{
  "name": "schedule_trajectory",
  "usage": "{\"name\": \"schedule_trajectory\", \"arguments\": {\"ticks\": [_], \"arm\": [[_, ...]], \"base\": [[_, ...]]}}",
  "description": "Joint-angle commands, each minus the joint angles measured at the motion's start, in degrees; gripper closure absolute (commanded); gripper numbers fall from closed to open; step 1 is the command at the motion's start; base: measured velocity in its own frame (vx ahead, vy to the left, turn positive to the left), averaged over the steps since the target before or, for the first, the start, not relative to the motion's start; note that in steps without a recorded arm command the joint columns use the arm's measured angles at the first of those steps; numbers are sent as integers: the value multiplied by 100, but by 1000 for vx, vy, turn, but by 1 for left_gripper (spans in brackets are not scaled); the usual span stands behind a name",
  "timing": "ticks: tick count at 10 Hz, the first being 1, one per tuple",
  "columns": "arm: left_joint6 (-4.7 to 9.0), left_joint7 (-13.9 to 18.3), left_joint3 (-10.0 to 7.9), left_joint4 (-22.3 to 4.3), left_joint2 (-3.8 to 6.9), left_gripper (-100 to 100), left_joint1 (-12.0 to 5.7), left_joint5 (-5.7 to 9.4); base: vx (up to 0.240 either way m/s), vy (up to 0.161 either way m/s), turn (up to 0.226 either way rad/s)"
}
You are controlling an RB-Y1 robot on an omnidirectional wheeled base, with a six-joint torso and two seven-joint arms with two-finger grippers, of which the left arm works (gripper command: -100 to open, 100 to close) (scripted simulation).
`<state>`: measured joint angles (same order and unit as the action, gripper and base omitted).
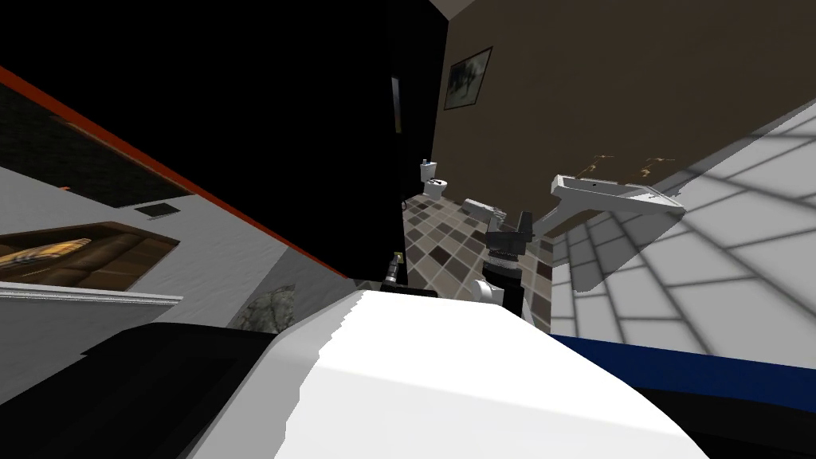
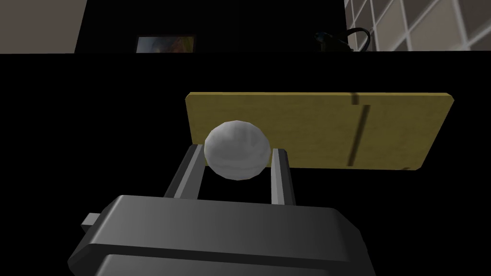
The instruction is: Push the door open
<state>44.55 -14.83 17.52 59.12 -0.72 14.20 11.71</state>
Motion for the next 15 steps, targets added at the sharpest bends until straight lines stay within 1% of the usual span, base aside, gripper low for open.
{"name": "schedule_trajectory", "arguments": {"ticks": [1, 2, 3, 4, 6, 7, 8, 10, 12, 14, 15], "arm": [[8, 4, -7, 4, 3, 100, 3, 4], [8, 4, -7, 4, 3, 100, 3, 4], [-6, -6, -97, -3, 129, 100, -8, 63], [-6, -10, -147, -1, 173, 100, -16, 96], [-8, -20, -267, 3, 233, 100, -36, 172], [-8, -25, -332, 6, 244, 100, -46, 214], [-9, -30, -399, 8, 239, 100, -57, 256], [-10, -41, -529, 13, 184, 100, -78, 340], [-12, -50, -643, 17, 80, 100, -97, 413], [-13, -58, -752, 22, -82, 100, -114, 482], [12, -50, -747, -20, -8, 100, -99, 471]], "base": [[-8, -1, 3], [0, 0, 0], [106, -70, 48], [172, -94, 72], [183, -73, 64], [197, -105, 64], [205, -91, 114], [203, -93, 70], [163, -83, 88], [153, -94, 82], [58, -33, 42]]}}
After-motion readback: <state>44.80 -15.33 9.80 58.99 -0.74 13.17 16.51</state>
